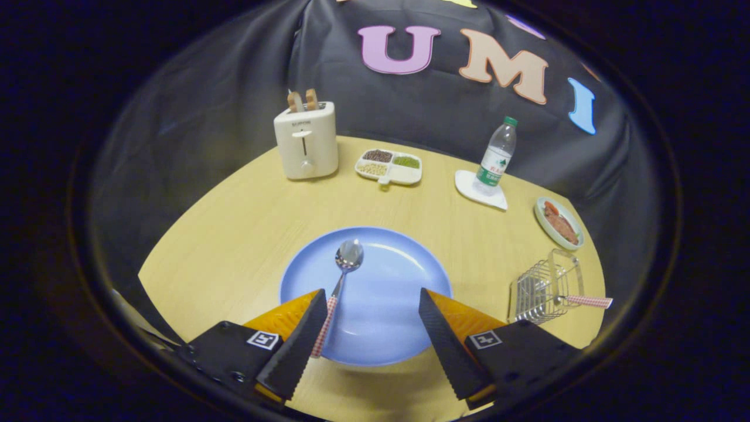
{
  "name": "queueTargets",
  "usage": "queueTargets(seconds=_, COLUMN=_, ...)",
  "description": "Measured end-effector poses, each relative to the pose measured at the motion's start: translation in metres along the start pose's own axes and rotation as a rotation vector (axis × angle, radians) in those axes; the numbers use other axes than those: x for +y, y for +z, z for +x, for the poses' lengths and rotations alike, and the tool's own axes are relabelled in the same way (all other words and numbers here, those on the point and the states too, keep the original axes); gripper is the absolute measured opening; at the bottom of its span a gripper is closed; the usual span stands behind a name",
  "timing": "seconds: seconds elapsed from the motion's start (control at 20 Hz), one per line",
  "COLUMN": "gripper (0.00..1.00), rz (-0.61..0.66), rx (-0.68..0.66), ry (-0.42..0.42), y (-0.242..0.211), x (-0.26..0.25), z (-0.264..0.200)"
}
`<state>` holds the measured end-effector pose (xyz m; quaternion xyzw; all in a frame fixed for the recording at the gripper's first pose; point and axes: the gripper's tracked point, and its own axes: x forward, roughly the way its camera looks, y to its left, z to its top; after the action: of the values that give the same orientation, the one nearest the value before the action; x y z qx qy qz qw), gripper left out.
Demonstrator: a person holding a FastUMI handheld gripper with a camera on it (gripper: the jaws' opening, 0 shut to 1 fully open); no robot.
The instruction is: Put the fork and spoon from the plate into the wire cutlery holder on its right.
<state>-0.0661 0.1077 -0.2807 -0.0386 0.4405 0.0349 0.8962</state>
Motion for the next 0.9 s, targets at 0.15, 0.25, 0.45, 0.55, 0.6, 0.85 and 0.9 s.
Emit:
queueTargets(seconds=0.15, gripper=1.0, rz=-0.009, rx=0.028, ry=0.011, y=-0.009, x=0.009, z=0.007)
queueTargets(seconds=0.25, gripper=0.96, rz=-0.015, rx=0.044, ry=0.013, y=-0.015, x=0.012, z=0.012)
queueTargets(seconds=0.45, gripper=0.77, rz=-0.011, rx=0.082, ry=0.029, y=-0.026, x=0.023, z=0.016)
queueTargets(seconds=0.55, gripper=0.68, rz=-0.023, rx=0.1, ry=0.041, y=-0.031, x=0.027, z=0.019)
queueTargets(seconds=0.6, gripper=0.64, rz=-0.029, rx=0.111, ry=0.048, y=-0.035, x=0.029, z=0.021)
queueTargets(seconds=0.85, gripper=0.34, rz=-0.072, rx=0.134, ry=0.016, y=-0.041, x=0.021, z=0.025)
queueTargets(seconds=0.9, gripper=0.26, rz=-0.068, rx=0.147, ry=0.021, y=-0.047, x=0.021, z=0.025)
